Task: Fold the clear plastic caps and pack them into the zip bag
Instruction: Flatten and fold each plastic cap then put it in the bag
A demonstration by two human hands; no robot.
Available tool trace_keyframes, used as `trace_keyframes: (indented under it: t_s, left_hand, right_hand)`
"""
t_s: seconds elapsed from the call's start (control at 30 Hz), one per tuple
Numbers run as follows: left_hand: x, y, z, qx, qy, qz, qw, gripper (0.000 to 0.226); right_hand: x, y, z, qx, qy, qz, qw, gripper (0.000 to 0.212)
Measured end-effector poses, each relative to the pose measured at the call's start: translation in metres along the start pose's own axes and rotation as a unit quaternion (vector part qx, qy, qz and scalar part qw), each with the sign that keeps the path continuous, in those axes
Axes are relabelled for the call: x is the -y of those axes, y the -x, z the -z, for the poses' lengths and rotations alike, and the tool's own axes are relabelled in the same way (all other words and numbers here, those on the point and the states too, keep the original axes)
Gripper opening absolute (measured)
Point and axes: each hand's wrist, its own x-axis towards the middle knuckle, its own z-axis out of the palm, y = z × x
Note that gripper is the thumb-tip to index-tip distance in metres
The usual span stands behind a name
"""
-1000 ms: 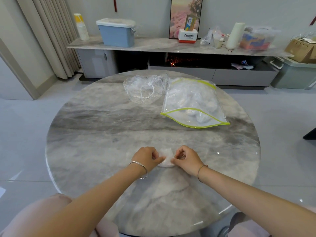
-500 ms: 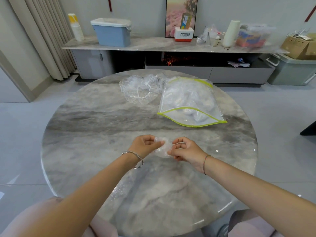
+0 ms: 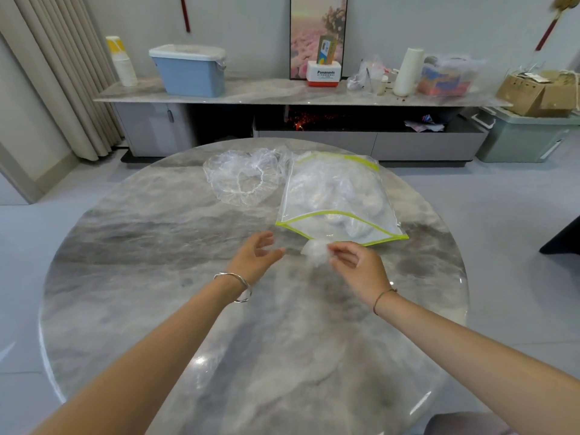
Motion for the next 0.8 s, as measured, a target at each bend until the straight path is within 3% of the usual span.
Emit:
trace_keyframes:
  t_s: [0.1,0.17,0.27,0.37,0.47,0.6,0.7,0.8]
  left_hand:
    - [0.002,-0.025,-0.023,-0.073,0.007,0.005,0.997,0.060]
    - [0.002,-0.043,-0.039,-0.084,0.031,0.008,0.996,0.064]
    - [-0.001,-0.069,-0.053,-0.100,0.094,0.048,0.989,0.046]
    - [0.001,-0.094,-0.057,-0.156,0.121,0.072,0.978,0.018]
    - [0.012,-0.112,-0.054,-0.172,0.101,0.072,0.977,0.022]
    - [0.014,-0.114,-0.046,-0.135,0.056,0.069,0.987,0.024]
    - [0.013,-0.119,-0.034,-0.102,0.052,0.065,0.991,0.025]
    - [0.013,-0.127,-0.025,-0.133,0.009,0.022,0.991,0.023]
  right_hand:
    - [-0.021,-0.028,-0.006,-0.025,0.152,0.111,0.982,0.033]
    - [-0.031,-0.046,-0.015,0.009,0.182,0.095,0.979,0.041]
    - [-0.039,-0.071,-0.031,0.068,0.235,0.091,0.965,0.044]
    - [-0.047,-0.098,-0.040,0.043,0.370,0.139,0.917,0.073]
    - [-0.054,-0.123,-0.043,0.071,0.465,0.123,0.874,0.089]
    - [-0.061,-0.155,-0.046,0.123,0.554,0.093,0.818,0.097]
    - [-0.061,-0.170,-0.047,0.104,0.551,0.054,0.826,0.093]
    - [-0.063,-0.161,-0.043,0.097,0.501,0.100,0.854,0.091]
